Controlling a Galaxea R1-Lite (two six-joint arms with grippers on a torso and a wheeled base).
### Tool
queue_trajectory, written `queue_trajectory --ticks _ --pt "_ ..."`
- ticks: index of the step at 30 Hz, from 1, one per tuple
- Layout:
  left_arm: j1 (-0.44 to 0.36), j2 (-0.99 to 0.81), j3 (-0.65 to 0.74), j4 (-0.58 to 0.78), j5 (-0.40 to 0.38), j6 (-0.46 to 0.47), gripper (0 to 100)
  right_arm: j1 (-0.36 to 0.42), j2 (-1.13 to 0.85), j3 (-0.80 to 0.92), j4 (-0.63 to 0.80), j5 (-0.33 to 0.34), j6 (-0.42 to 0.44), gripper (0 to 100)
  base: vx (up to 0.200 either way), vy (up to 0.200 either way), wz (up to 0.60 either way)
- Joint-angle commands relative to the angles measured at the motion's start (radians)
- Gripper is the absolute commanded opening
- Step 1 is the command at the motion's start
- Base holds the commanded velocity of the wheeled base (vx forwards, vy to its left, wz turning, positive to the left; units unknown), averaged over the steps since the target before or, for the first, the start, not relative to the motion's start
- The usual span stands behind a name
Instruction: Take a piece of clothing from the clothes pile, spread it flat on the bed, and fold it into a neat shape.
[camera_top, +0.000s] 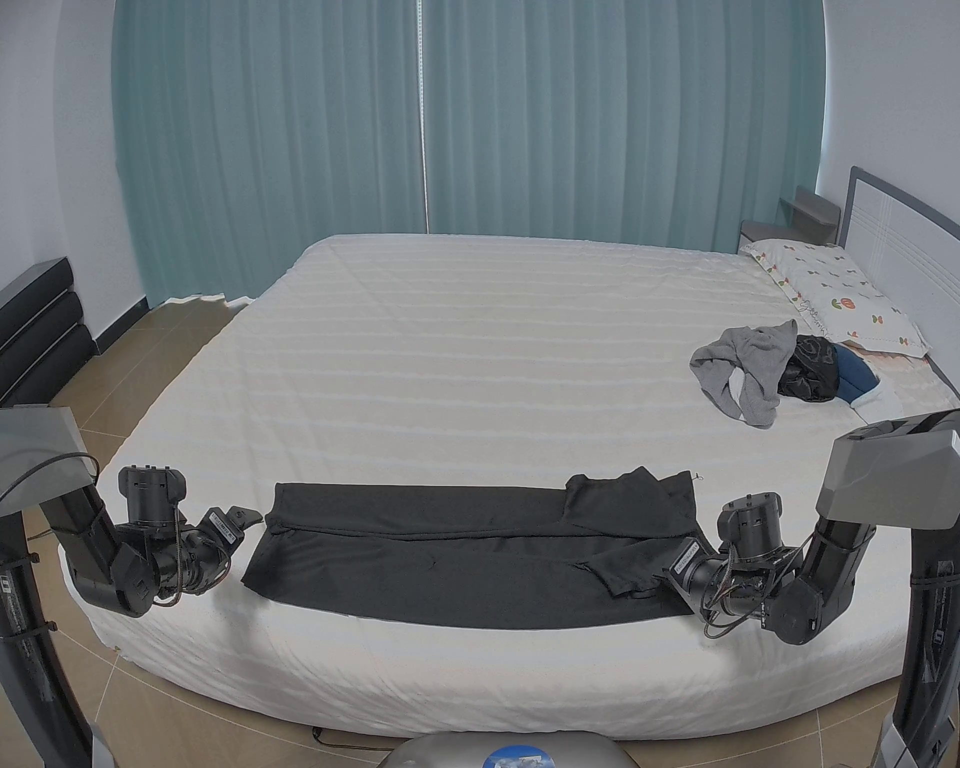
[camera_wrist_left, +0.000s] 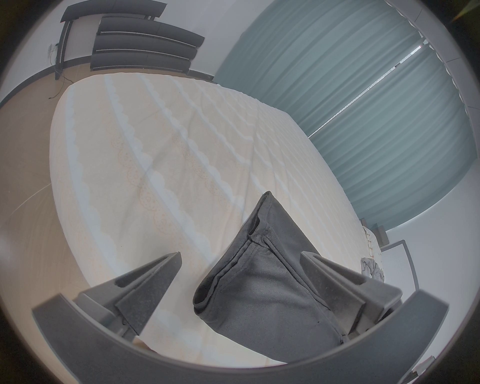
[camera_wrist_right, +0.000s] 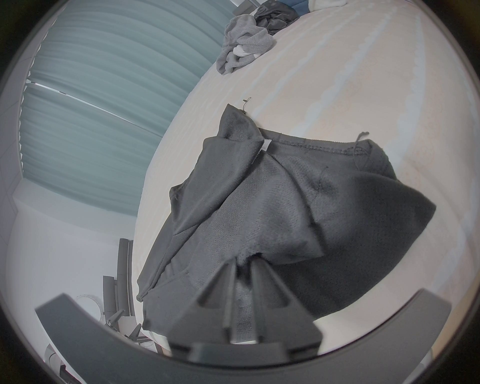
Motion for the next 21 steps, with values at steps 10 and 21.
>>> queue_trajectory --ticks 10,21 --pt "0.002 0.000 0.000 0.000 0.000 0.000 100 0.029 -0.074 0.035 0.002 0.001 0.002 0 0.000 0.000 0.00" --pt "0.003 0.000 -0.001 0.000 0.002 0.000 100 0.027 -0.103 0.035 0.050 0.001 -0.001 0 0.000 0.000 0.00"
